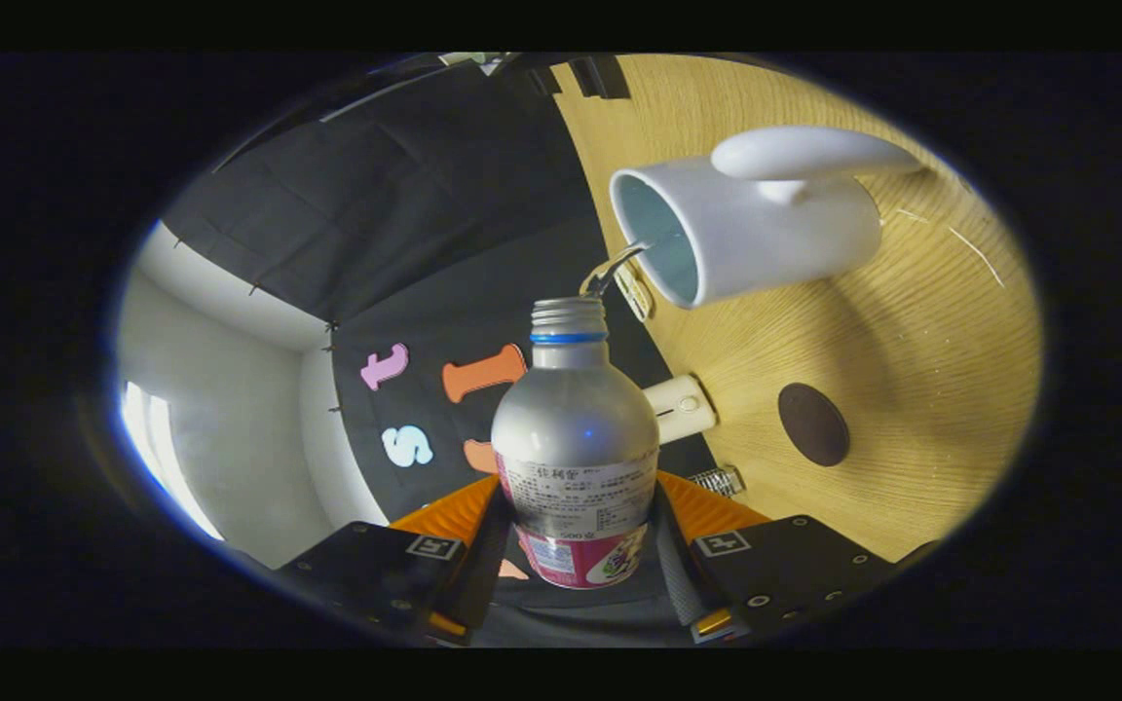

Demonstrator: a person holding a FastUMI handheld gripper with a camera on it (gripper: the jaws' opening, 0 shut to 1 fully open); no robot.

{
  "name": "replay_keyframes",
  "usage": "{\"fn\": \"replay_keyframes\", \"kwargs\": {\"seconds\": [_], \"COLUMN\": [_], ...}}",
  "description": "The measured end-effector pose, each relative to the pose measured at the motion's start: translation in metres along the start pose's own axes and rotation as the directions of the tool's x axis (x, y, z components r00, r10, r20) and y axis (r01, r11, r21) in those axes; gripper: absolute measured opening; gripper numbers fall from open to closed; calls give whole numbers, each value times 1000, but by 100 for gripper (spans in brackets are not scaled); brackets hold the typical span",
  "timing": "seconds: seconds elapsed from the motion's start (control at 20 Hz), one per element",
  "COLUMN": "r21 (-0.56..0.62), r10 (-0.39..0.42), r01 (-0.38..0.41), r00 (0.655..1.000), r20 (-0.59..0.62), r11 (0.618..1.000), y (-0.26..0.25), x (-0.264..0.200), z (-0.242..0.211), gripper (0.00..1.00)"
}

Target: Take the bottle from table, then pour the juice into the cup, finally place the bottle on the coaster

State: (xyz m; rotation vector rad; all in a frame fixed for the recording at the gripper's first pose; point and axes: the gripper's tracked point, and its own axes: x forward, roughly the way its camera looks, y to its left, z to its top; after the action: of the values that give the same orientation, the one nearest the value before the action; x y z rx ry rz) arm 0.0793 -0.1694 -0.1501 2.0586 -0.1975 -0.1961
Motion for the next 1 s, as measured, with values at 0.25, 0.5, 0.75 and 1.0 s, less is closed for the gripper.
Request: {"fn": "replay_keyframes", "kwargs": {"seconds": [0.25,0.5,0.75,1.0], "r21": [25,69,113,147], "r10": [5,21,31,42], "r01": [-5,-22,-35,-48], "r00": [1000,1000,999,998], "r20": [9,19,36,42], "r11": [1000,997,993,988], "y": [2,7,14,22], "x": [1,3,5,8], "z": [1,0,-1,-3], "gripper": [72,72,72,72]}}
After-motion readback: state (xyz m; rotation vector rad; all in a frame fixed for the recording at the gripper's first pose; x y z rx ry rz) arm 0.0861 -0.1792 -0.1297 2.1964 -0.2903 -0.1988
